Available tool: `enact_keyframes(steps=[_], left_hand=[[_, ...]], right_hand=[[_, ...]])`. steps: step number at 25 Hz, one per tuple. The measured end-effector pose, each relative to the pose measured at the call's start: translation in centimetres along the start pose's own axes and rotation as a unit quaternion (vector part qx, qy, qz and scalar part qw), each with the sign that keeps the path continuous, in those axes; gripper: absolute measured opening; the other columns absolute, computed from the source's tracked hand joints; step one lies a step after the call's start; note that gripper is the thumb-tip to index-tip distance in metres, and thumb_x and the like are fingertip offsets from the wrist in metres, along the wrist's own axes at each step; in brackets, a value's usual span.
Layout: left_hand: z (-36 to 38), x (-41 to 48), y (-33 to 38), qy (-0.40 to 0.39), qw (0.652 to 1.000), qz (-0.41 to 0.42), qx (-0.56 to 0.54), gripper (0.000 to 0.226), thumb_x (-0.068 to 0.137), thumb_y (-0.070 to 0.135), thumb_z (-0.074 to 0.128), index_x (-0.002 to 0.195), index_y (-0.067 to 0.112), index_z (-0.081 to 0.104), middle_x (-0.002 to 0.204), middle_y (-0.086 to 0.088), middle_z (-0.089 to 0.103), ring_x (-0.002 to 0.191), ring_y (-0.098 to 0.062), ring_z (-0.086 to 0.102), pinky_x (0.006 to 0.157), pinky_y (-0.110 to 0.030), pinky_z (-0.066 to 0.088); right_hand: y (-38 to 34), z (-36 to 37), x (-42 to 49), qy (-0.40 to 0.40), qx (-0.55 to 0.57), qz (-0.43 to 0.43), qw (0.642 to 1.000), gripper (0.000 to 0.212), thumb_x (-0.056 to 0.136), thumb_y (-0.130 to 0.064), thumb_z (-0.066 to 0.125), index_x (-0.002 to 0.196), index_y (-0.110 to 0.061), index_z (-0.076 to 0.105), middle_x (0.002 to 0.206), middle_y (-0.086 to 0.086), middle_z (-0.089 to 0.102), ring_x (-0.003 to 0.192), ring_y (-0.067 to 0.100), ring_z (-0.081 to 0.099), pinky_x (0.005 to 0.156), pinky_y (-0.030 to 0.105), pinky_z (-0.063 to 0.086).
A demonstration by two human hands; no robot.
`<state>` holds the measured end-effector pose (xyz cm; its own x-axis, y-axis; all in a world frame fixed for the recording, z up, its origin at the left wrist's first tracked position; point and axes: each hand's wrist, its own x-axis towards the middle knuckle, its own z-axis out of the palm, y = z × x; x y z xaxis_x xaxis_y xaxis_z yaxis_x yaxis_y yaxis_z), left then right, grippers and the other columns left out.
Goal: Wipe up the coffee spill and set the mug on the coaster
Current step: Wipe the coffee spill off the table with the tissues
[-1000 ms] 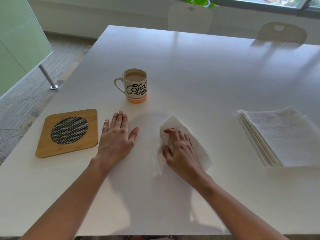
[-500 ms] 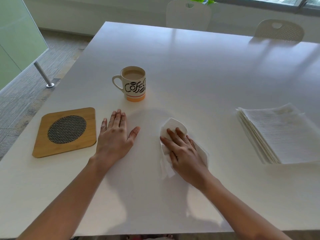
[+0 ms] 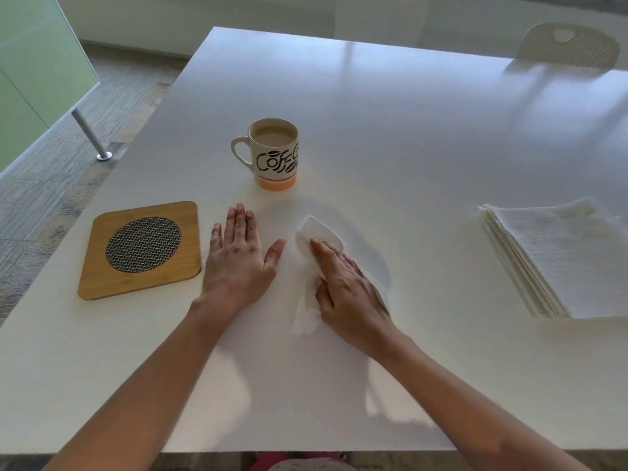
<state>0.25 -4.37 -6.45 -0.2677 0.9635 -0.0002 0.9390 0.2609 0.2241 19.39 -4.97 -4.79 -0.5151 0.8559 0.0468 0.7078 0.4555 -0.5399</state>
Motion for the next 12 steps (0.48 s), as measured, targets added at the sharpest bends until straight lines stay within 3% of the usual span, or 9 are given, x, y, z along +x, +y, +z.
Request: enact_keyframes(steps=[2,4,5,8,12], left_hand=[[-0.1,0.0,-0.1,-0.004,1.000,0.001,-0.002,0.079,0.098,0.057,0.017,0.154,0.005,-0.003,0.165,-0.011,-0.007,0.152,-0.019,-0.011,0.123,-0.040,-0.006],[-0.1,0.0,-0.2,-0.004,1.000,0.005,-0.004,0.079,0.098,0.057,0.018,0.154,0.005,-0.002,0.165,-0.012,-0.006,0.152,-0.019,-0.011,0.123,-0.040,-0.006],[0.0,0.0,-0.2,-0.003,1.000,0.007,-0.004,0.079,0.098,0.057,0.018,0.155,0.005,-0.002,0.165,-0.012,-0.006,0.152,-0.019,-0.010,0.123,-0.040,-0.006],[0.0,-0.1,-0.3,-0.002,1.000,0.010,0.000,0.079,0.098,0.057,0.018,0.155,0.005,-0.002,0.165,-0.011,-0.006,0.152,-0.019,-0.010,0.123,-0.040,-0.006],[-0.1,-0.1,-0.2,-0.011,1.000,0.007,0.010,0.079,0.098,0.058,0.018,0.154,0.006,-0.002,0.165,-0.012,-0.007,0.152,-0.019,-0.011,0.123,-0.040,-0.006]], right_hand=[[0.7,-0.6,-0.2,-0.024,-0.001,-0.032,0.999,0.059,0.089,-0.011,0.043,0.146,-0.019,0.036,0.155,0.000,0.036,0.141,0.016,0.034,0.115,0.024,0.028],[1.7,-0.9,-0.4,-0.046,-0.042,-0.074,0.995,0.053,0.086,-0.016,0.039,0.138,-0.022,0.047,0.154,0.003,0.035,0.138,0.020,0.039,0.110,0.033,0.039],[2.2,-0.9,-0.5,-0.055,-0.067,-0.089,0.992,0.052,0.086,-0.019,0.036,0.135,-0.023,0.049,0.154,0.004,0.034,0.138,0.022,0.038,0.111,0.037,0.038],[3.2,-1.0,-0.5,-0.045,-0.142,-0.100,0.984,0.050,0.090,-0.030,0.028,0.136,-0.029,0.048,0.155,0.002,0.036,0.148,0.022,0.022,0.120,0.052,0.014],[4.2,-1.1,-0.3,-0.008,-0.131,-0.015,0.991,0.057,0.094,-0.044,0.015,0.146,-0.032,0.035,0.161,0.000,0.022,0.151,0.017,0.008,0.123,0.045,0.006]])
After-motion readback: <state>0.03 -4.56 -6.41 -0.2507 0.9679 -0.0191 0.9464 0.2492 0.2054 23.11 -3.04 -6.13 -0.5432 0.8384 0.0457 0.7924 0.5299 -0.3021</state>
